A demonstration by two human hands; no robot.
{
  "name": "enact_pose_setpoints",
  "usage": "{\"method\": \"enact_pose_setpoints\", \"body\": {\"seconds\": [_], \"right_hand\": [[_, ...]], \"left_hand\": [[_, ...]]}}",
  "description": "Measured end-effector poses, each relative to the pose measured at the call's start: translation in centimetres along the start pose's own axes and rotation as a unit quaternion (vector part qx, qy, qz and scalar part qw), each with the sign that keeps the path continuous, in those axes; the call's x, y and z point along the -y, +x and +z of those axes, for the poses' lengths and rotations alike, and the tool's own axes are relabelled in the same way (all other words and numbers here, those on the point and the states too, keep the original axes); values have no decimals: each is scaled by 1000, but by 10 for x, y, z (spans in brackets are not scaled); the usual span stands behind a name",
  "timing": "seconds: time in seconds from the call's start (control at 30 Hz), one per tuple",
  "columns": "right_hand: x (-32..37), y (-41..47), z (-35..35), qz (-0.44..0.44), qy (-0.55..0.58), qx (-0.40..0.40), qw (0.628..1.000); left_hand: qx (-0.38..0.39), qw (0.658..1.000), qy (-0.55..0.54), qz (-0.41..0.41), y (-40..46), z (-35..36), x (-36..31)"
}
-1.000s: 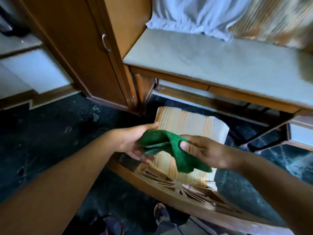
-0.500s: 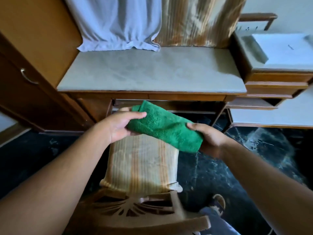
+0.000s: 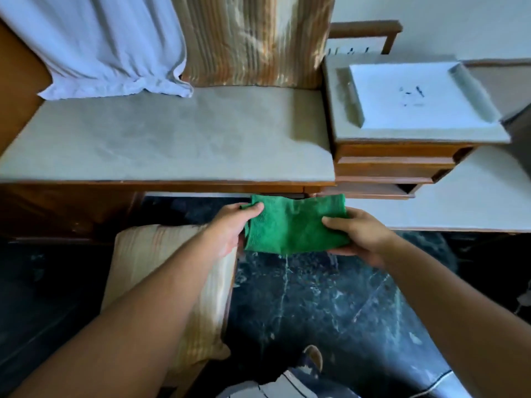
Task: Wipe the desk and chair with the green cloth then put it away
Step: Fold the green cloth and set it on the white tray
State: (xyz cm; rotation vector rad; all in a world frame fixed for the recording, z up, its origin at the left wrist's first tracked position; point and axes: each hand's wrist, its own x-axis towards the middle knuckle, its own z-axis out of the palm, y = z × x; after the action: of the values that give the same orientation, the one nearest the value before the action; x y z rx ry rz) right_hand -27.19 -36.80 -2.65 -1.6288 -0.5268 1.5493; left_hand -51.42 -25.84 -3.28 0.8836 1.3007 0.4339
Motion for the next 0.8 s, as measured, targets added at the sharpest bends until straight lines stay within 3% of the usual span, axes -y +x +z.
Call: {"method": "enact_pose_setpoints", "body": {"seconds": [0.1,0.23,0.53,0.73,0.8], "right_hand": [[12,13,-41,6,-43,-68,997],[33,34,-94,-2,4,-106,994],[175,112,-246,-117,21,-286,951],[239,184,-322,-104,-46,-369,922],[246,204,-344,-67,-188,-386,901]], "left_hand": [[-34,999,5,20,21,41,-11],[-32,999,11,39,51,91,-37],[41,990,41,125,172,239,-193],[53,982,118,137,247,329,-263],[24,959,231,161,267,345,-271]]}}
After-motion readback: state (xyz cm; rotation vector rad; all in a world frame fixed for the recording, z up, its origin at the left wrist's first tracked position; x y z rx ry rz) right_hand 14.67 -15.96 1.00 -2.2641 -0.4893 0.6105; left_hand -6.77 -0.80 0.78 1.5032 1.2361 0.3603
